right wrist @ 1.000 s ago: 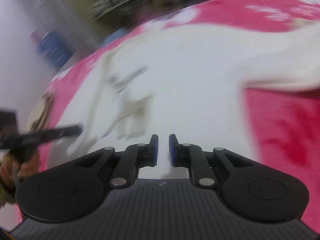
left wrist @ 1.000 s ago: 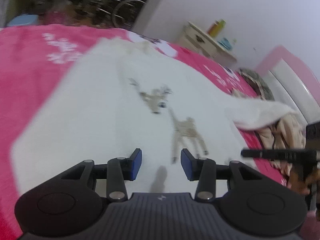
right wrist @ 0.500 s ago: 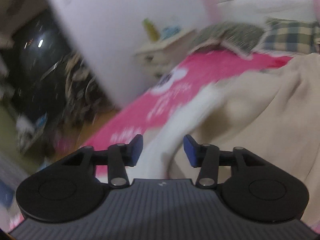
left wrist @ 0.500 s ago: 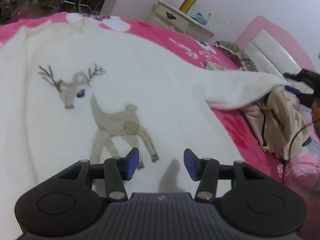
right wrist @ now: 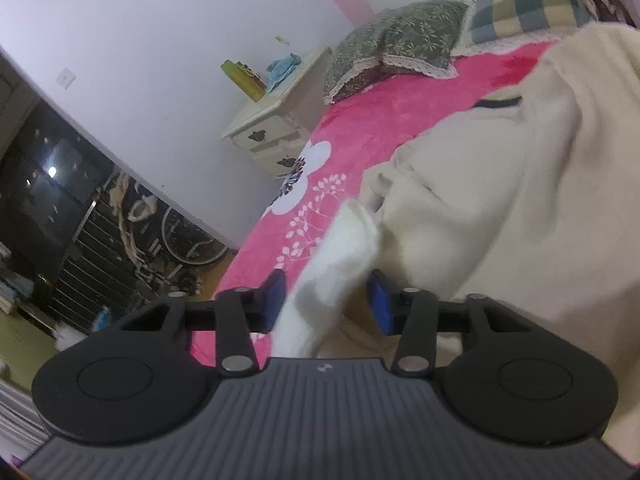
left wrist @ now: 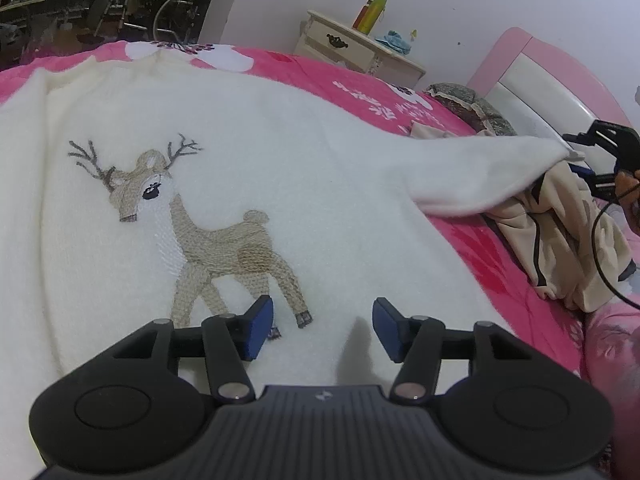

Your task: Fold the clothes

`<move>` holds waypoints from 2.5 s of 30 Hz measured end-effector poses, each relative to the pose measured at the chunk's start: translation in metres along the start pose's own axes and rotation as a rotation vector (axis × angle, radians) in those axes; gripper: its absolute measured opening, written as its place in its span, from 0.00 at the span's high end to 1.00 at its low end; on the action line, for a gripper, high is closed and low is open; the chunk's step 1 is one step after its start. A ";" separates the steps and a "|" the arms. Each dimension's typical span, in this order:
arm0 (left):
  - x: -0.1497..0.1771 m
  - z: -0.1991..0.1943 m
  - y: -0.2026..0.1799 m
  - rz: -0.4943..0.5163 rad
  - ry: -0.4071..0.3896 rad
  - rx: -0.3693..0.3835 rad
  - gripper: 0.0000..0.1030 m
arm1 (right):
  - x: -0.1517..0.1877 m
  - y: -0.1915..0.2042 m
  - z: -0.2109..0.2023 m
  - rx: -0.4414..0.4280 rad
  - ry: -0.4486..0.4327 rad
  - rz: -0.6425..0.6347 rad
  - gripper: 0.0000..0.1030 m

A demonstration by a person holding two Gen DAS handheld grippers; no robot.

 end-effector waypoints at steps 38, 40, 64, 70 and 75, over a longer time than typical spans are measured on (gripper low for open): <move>0.024 -0.032 -0.010 -0.192 0.104 0.318 0.46 | 0.414 0.088 -0.118 -0.322 0.771 -1.549 0.60; 0.031 -0.029 -0.021 -0.148 0.134 0.318 0.46 | 0.401 0.087 -0.131 -0.339 0.814 -1.416 0.51; 0.053 0.006 -0.029 -0.181 0.226 0.275 0.87 | 0.385 0.042 -0.047 -0.227 1.015 -0.344 0.93; 0.057 -0.007 -0.039 -0.203 0.180 0.273 0.94 | 0.368 0.046 -0.075 -0.238 0.959 -0.476 0.94; 0.066 -0.023 -0.058 -0.198 0.170 0.318 0.95 | 0.360 0.047 -0.099 -0.220 0.937 -0.600 0.94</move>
Point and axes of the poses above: each gripper's, at about its wrist camera, not at the fingertips, and z roughly the way its jaws point, y to its left, x to its underside, the point moved 9 cm from there along z, roughly the way its jaws point, and after that the axes turned 8 degrees about y, right-handed, at the moved point
